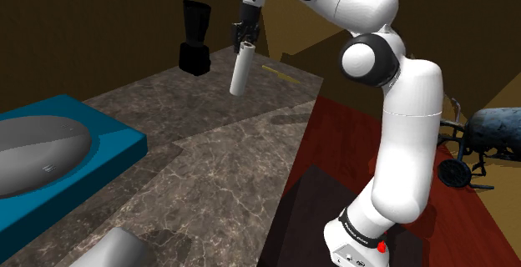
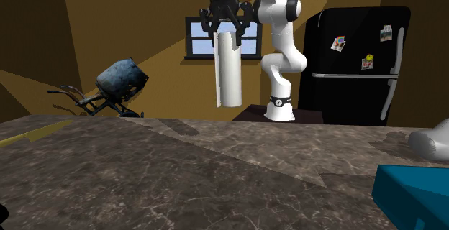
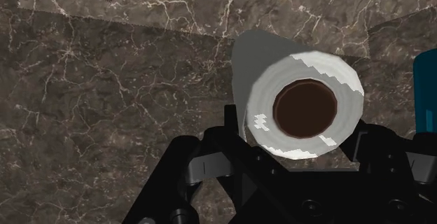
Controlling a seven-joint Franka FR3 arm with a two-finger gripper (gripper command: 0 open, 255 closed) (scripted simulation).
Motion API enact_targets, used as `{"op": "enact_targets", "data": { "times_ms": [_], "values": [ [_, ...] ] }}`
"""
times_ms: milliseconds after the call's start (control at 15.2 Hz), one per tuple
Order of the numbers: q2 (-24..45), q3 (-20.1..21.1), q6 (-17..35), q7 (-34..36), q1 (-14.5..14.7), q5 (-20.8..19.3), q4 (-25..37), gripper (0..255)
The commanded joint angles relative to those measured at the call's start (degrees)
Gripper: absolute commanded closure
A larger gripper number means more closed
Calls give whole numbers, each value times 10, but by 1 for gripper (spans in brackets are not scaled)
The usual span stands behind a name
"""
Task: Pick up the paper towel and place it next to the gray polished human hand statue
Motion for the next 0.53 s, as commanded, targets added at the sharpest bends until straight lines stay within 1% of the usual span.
{"op": "enact_targets", "data": {
  "times_ms": [0, 330, 462],
  "values": [
    [10, 0, -22, 2, 0, 1, 32, 255],
    [50, 1, -86, 5, -4, 3, 136, 255],
    [-17, 4, -49, 20, 14, -1, 33, 255]
  ]
}}
